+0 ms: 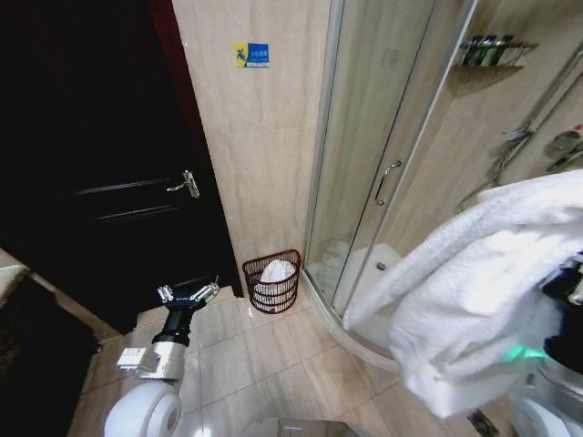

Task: Discard the used towel into the hamper.

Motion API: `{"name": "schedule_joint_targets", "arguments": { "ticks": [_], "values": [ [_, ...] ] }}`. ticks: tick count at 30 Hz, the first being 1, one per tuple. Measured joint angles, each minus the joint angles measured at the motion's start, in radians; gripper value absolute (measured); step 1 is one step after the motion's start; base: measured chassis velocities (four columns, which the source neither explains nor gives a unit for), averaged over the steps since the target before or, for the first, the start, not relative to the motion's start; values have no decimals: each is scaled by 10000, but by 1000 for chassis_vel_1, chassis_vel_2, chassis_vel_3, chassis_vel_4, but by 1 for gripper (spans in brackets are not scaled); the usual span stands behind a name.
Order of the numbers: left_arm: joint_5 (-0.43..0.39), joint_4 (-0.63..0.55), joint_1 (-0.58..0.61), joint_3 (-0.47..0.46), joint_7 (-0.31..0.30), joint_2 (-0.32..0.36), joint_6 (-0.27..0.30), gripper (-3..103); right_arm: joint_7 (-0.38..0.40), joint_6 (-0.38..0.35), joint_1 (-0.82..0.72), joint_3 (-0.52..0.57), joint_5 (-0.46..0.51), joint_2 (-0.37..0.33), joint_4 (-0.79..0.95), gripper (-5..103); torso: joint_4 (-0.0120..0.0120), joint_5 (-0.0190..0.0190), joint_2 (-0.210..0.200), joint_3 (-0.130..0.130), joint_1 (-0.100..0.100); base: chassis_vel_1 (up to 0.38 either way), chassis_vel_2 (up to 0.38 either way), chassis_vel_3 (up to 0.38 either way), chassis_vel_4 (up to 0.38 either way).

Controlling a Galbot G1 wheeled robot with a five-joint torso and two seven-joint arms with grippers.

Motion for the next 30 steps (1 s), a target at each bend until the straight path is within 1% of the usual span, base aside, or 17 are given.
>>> {"name": "schedule_joint_targets", "arguments": {
  "ticks": [15,30],
  "values": [
    [-1,0,0,0,0,0,0,100,-4,12,-3,13,-17,-19,-47,8,-2,1,-3,-2,-2,48,44,-52,-50],
    [-1,0,0,0,0,0,0,100,-15,37,-6,-26,-58,5,-71,8,-2,1,-5,-3,-3,73,77,-74,-72]
  ]
}}
